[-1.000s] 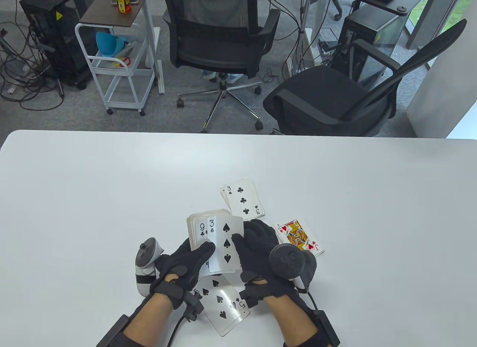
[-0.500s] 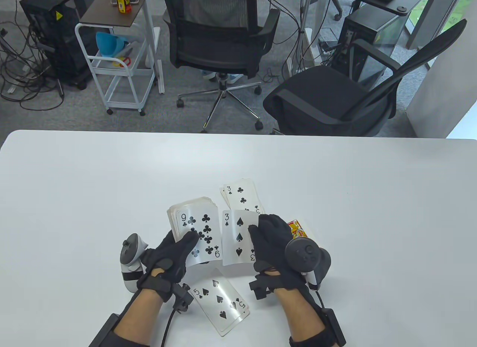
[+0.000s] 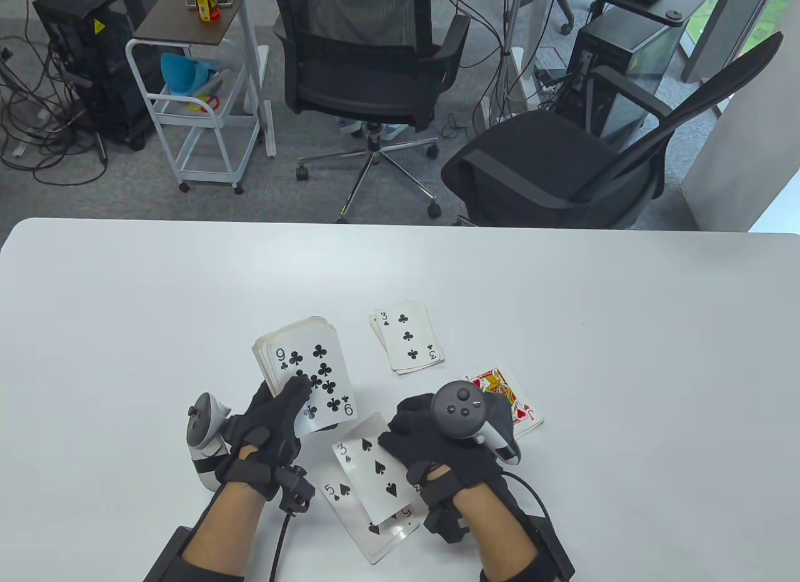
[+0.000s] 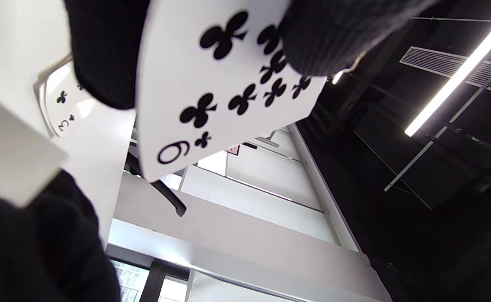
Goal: Playing card suit sorting
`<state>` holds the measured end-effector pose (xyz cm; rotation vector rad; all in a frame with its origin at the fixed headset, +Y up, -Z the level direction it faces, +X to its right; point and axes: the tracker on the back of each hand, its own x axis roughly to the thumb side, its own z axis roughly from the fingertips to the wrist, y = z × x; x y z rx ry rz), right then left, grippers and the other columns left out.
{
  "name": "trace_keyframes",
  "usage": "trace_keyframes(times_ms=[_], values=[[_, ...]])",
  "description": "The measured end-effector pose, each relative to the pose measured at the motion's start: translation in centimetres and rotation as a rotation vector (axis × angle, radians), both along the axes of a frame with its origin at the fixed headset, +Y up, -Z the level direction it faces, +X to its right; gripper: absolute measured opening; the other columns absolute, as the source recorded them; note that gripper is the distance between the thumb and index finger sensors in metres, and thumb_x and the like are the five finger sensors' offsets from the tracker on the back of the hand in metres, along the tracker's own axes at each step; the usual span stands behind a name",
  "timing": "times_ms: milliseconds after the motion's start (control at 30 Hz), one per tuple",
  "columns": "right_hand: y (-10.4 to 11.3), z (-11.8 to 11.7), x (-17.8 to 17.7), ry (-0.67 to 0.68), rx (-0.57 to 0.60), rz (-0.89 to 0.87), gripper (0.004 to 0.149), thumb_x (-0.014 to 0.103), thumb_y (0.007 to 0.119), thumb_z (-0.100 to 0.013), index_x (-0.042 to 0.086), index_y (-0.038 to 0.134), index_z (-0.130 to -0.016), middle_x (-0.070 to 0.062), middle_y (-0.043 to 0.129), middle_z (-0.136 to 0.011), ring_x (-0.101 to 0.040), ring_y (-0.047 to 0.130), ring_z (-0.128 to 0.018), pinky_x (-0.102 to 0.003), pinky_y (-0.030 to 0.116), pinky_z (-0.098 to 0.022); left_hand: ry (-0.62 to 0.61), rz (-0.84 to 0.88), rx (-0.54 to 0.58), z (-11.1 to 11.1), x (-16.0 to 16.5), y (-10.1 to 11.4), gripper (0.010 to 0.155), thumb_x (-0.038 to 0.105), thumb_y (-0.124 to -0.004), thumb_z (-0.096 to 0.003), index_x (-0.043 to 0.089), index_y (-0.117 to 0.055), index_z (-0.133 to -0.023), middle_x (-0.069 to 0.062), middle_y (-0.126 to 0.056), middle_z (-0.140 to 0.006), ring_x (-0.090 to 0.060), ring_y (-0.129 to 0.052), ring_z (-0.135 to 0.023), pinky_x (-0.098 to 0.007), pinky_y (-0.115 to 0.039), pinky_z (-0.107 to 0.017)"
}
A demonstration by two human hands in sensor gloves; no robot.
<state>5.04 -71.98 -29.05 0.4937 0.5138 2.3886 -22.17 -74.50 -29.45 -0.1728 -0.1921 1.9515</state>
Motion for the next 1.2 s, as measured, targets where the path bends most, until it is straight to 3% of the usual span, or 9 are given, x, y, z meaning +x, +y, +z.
trace_keyframes(times_ms=[233, 367, 633, 1067, 1200], values=[[-1.8, 1.1, -3.3, 0.053, 0.028, 0.168, 0.038, 0.031, 0.088, -0.057, 0.003, 0.087, -0.081, -0.027, 0.054, -0.107, -0.056, 0.032, -0.102, -0.076, 0.026, -0.066, 0.008, 0.005, -0.008, 0.1, 0.0, 0.0, 0.062, 0.05, -0.083, -0.0573, 0.024, -0.056, -0.107, -0.001, -0.077, -0.104, -0.03, -0.092, -0.087, -0.041, -0.094, -0.051], [-2.6, 1.6, -4.6, 0.039, 0.137, 0.385, 0.038, 0.034, 0.088, -0.057, 0.005, 0.086, -0.081, -0.026, 0.055, -0.106, -0.056, 0.033, -0.101, -0.075, 0.027, -0.067, -0.002, 0.0, -0.011, 0.1, 0.3, -0.1, 0.062, 0.05, -0.083, -0.0573, 0.024, -0.056, -0.107, -0.001, -0.077, -0.104, -0.03, -0.092, -0.087, -0.041, -0.094, -0.051], [-2.2, 1.3, -3.7, -0.033, 0.22, 0.444, 0.045, 0.04, 0.093, -0.054, 0.007, 0.082, -0.082, -0.026, 0.054, -0.106, -0.056, 0.034, -0.101, -0.075, 0.028, -0.067, -0.026, -0.015, -0.018, 0.2, 0.6, -0.3, 0.062, 0.05, -0.083, -0.0573, 0.024, -0.056, -0.107, -0.001, -0.077, -0.104, -0.03, -0.092, -0.087, -0.041, -0.094, -0.051], [1.6, 0.8, 1.2, -0.292, 0.501, 0.093, 0.047, 0.047, 0.079, -0.057, 0.008, 0.082, -0.082, -0.025, 0.058, -0.105, -0.055, 0.038, -0.1, -0.074, 0.031, -0.066, -0.08, -0.038, -0.027, 0.4, 1.6, -0.7, 0.061, 0.051, -0.08, -0.0584, 0.028, -0.054, -0.109, -0.001, -0.075, -0.105, -0.031, -0.091, -0.089, -0.042, -0.094, -0.051], [2.5, 1.2, 2.4, -0.377, 0.586, -0.128, 0.049, 0.048, 0.076, -0.057, 0.008, 0.08, -0.086, -0.024, 0.057, -0.105, -0.055, 0.039, -0.1, -0.074, 0.032, -0.066, -0.103, -0.056, -0.028, 0.5, 2.1, -0.8, 0.061, 0.051, -0.08, -0.0584, 0.028, -0.054, -0.109, -0.001, -0.075, -0.106, -0.031, -0.09, -0.089, -0.042, -0.093, -0.052]])
